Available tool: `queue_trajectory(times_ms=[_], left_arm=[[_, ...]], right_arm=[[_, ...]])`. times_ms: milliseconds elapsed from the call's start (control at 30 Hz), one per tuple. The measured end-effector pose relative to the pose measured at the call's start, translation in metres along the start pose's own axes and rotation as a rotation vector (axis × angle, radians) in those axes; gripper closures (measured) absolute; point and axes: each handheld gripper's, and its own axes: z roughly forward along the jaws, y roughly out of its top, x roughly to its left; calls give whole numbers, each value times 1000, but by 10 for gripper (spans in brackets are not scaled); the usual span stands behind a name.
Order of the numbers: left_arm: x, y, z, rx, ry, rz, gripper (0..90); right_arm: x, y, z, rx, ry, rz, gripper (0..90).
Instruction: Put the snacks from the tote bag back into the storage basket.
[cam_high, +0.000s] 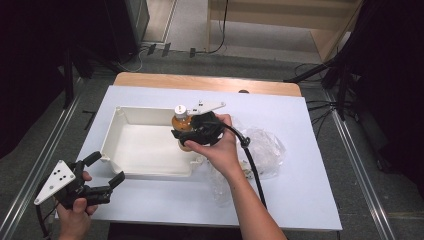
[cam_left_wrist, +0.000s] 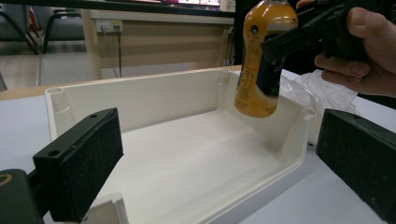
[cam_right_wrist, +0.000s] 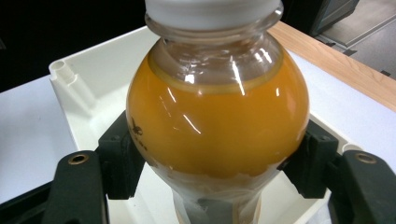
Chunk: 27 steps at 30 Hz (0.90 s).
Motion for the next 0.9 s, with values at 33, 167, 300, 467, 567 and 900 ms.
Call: queue_trajectory(times_ms=[33, 167, 300, 467, 567, 900], left_arm=[[0, 0, 0, 0, 1, 1, 8], [1, 0, -1, -2, 0, 1, 8], [1, 0, -1, -1, 1, 1, 8], [0, 0, -1, 1, 2, 1, 8], [0, 0, 0, 2, 1, 0, 8], [0, -1, 1, 1, 0, -2, 8]], right_arm=[[0, -1, 0, 1, -2, -2, 321], [-1, -4, 2, 6, -1, 6, 321], [-2, -8, 4, 11, 1, 4, 321], [-2, -12, 7, 20, 2, 4, 320], [-4, -16, 8, 28, -2, 6, 320], [-7, -27, 12, 47, -4, 19, 320]])
